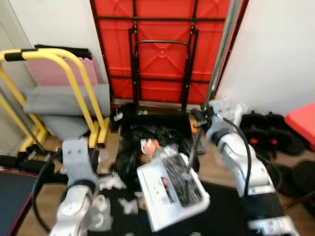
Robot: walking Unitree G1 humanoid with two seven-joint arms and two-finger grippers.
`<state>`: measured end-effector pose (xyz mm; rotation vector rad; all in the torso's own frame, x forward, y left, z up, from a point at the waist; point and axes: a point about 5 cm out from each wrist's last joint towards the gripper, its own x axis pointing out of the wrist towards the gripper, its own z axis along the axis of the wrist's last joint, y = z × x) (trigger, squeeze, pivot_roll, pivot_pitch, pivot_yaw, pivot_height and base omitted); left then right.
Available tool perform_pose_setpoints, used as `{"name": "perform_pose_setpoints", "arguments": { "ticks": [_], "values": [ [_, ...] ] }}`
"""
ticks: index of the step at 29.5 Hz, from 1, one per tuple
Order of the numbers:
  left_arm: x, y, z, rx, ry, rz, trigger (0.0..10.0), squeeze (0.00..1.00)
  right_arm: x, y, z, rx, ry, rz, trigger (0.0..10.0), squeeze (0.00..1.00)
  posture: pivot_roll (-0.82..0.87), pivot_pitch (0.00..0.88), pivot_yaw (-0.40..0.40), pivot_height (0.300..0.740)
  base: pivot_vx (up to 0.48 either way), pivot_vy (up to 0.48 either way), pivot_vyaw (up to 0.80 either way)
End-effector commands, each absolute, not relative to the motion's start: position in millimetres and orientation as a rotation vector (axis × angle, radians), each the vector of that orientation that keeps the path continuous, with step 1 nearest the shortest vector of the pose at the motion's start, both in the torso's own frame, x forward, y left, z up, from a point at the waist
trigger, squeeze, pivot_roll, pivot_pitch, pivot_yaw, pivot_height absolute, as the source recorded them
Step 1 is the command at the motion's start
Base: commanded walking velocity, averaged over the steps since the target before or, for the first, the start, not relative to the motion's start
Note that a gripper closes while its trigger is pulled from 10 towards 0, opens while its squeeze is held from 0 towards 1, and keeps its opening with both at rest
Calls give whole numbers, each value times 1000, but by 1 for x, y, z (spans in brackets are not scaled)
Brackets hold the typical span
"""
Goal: Sweep floor
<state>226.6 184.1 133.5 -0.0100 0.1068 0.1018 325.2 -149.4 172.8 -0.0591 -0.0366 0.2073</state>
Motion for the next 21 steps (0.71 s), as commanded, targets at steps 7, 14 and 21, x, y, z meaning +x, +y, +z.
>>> {"name": "perform_pose_setpoints", "arguments": {
  "ticks": [7,14,21],
  "values": [
    [228,184,133,-12,104,87,10000,0,326,-158,180,-73,-63,133,10000,0,-88,49,-30,740,-106,0,0],
    [230,184,134,2,97,81,10000,0,327,-159,180,-76,-41,102,10000,0,-88,51,-31,740,0,0,0],
    [230,185,134,25,81,72,10000,0,331,-162,177,-46,-4,71,10000,0,-87,50,-32,720,0,0,0]
  ]
}}
